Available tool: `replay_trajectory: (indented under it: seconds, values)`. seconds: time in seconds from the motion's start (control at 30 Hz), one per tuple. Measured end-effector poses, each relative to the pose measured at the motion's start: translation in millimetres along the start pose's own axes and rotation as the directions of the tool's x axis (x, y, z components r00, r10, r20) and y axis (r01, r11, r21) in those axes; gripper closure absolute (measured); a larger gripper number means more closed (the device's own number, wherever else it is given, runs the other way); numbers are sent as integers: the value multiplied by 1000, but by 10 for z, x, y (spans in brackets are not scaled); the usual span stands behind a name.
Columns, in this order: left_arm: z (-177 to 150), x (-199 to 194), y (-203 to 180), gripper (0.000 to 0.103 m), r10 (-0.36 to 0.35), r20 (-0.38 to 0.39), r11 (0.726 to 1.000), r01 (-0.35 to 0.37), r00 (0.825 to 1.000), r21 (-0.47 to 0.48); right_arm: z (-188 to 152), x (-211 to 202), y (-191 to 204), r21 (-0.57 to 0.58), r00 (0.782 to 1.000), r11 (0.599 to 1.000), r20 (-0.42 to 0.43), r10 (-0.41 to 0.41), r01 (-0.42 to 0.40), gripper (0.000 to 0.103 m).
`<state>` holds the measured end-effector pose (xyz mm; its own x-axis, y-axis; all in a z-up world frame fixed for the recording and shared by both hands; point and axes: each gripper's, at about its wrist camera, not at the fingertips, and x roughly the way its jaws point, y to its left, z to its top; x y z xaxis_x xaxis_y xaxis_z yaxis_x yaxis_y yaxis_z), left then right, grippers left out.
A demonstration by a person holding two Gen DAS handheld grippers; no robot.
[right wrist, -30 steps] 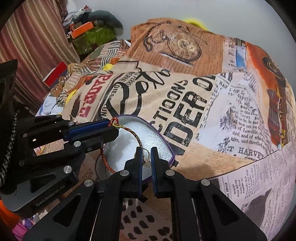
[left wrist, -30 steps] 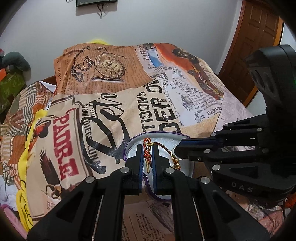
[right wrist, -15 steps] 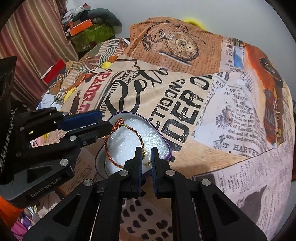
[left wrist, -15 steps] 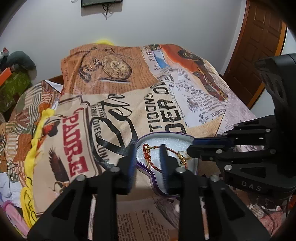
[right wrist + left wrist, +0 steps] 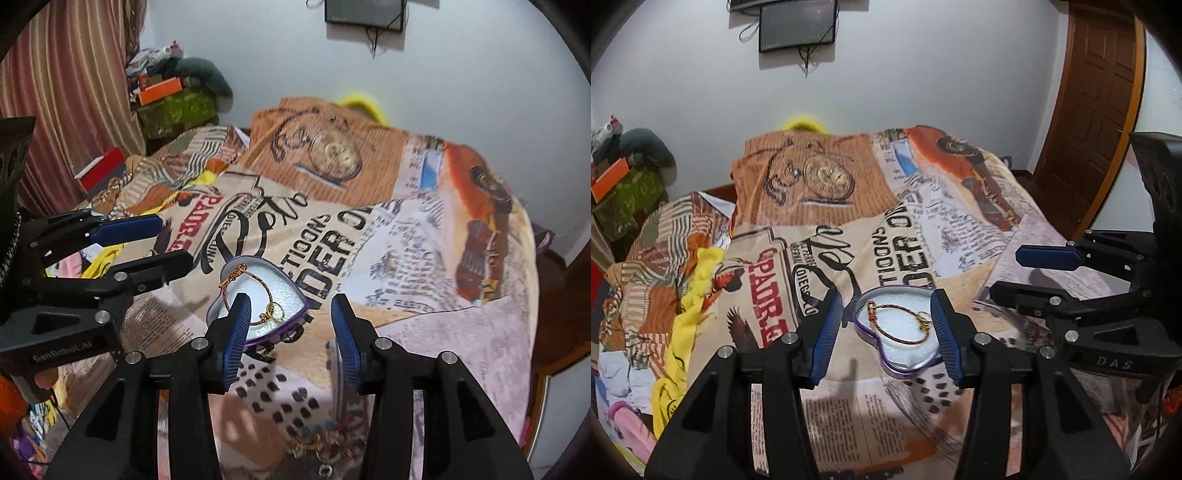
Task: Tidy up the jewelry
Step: 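Move the left gripper back to the jewelry pile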
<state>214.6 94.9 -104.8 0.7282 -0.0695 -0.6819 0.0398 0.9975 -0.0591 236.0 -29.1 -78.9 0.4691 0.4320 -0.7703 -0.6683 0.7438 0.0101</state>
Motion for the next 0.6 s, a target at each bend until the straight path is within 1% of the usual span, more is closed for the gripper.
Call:
replay_trajectory:
  seconds: [0.07,0.13,0.23,0.4,0.6]
  values:
    - [-8,-104,-62,49,-6,14,1000,6,1000,11,-40,-115,-12,0,1000,1000,23,-10,10,62]
    - [-25,-202,-129,47,-16,26,1000,15,1000,21,-87,-207,-38,8,999,1000,40,-13,13,62]
    - [-61,-287,-245,46,-35,29,999,34,999,38,-170,-337,-98,29,998,999,61,-21,19,61]
    - [-152,-303,-454,46,-67,4,995,66,998,72,-352,-513,-238,49,995,997,76,-64,60,61]
    - [-306,-124,-702,46,-98,-62,989,104,993,104,-610,-579,-403,65,995,994,45,-87,84,61]
